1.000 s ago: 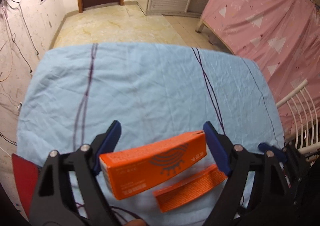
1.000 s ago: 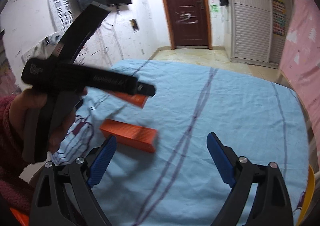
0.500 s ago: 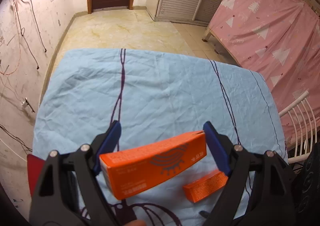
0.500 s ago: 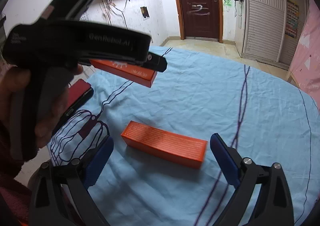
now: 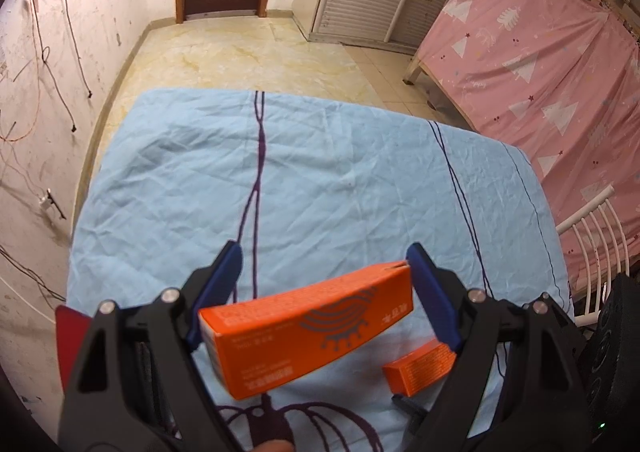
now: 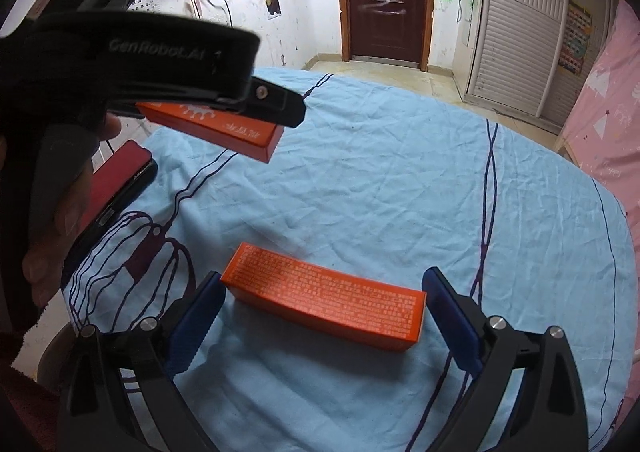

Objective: Collect trash
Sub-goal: 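Grasp the long orange box with the right tool while the left tool holds its box, then carry both orange boxes over the yellow bin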

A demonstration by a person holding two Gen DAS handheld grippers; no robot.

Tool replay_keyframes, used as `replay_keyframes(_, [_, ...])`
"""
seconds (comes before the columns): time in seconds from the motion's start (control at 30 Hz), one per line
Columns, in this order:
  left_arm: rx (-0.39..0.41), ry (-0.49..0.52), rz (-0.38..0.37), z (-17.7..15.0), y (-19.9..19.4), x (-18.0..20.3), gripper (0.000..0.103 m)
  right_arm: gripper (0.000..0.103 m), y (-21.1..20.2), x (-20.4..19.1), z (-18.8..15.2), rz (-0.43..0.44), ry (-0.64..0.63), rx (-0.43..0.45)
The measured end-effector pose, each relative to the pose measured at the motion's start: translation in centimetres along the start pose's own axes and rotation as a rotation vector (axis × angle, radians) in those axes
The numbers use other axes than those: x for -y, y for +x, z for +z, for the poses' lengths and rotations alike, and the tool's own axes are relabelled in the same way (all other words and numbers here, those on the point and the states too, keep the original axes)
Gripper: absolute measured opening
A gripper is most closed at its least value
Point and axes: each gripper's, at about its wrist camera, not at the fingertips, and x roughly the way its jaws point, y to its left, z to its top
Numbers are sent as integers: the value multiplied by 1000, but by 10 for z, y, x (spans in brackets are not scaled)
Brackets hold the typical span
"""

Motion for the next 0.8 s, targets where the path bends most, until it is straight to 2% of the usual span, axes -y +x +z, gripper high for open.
replay_keyframes(0.33, [-6,12,8,-2,1,10,80,86,-18,13,0,-1,15,51])
replay_keyframes(0.53, [-4,24,11,-1,2,21,80,86,-42,46,-6,-32,74,101])
replay_keyframes(0.8, [-11,68,0,-1,6,58,80,86,-78,94,-20,-75,163,173])
